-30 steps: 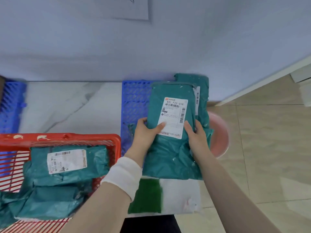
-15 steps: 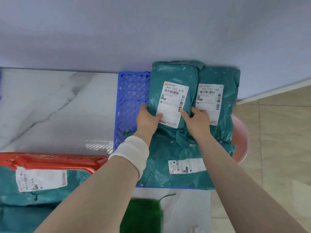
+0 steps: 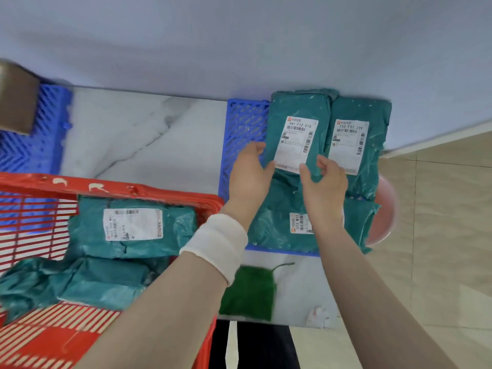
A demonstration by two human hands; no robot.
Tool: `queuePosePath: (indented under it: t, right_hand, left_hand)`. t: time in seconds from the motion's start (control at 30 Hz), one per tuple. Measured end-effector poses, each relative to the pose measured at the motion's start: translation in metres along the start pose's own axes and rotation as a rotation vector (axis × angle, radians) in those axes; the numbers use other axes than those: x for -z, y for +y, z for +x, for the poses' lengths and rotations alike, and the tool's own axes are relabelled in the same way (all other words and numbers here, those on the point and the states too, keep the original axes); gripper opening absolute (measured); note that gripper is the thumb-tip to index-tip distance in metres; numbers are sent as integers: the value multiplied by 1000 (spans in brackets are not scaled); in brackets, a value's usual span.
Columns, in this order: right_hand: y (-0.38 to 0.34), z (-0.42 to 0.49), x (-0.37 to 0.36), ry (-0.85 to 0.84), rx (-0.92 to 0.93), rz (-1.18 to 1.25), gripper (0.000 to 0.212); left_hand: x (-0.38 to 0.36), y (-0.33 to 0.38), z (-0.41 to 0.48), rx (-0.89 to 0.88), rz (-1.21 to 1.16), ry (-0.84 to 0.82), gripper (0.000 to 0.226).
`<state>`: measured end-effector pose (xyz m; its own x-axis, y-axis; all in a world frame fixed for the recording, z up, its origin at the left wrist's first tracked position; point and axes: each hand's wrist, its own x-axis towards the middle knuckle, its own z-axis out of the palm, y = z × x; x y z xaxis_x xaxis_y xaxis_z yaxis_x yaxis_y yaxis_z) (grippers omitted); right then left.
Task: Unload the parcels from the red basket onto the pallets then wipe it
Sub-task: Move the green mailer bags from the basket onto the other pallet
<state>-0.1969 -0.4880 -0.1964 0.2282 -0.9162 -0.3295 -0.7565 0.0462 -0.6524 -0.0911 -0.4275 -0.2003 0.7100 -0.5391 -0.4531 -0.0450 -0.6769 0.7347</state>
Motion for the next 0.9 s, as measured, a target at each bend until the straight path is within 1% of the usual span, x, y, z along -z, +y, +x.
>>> queuePosePath:
  t: [0.13,0.23,0.37,0.43,0.5,0.57,0.67,0.77,0.9]
  right_hand:
    - [-35,-59,1,31,84,-20,40]
    - [-57,-107,-4,55,129,-74,39]
    - [-83,-184,-28,134,244,-76,32]
    - [-89,-221,-45,115,285,-115,31]
    - [-90,-252,-60,68,282,-129,31]
    - [-85,-273,-75,-4,230,-153,32]
    - [-70,-294,-98,-235,80,-168,39]
    - [-55,-304,-121,-439,-57,-127,48]
    - [-43,-309,-148,-546,-118,-165,62]
  left_hand:
    - [48,-6,-48,-94,65,-21,40]
    - [90,-19,-82,-160,59,7,38]
    - [156,-52,-114,-303,55,-45,32]
    - [190,-77,-123,-302,89,-44,31]
    - [219,-106,-130,-216,123,-46,31]
    - [242,-135,-136,-116,198,-92,34]
    - [269,-175,-140,-6,325,-168,40]
    - [291,-211,-141,107,430,-194,44]
    - [309,-246,-136,94,569,-260,52]
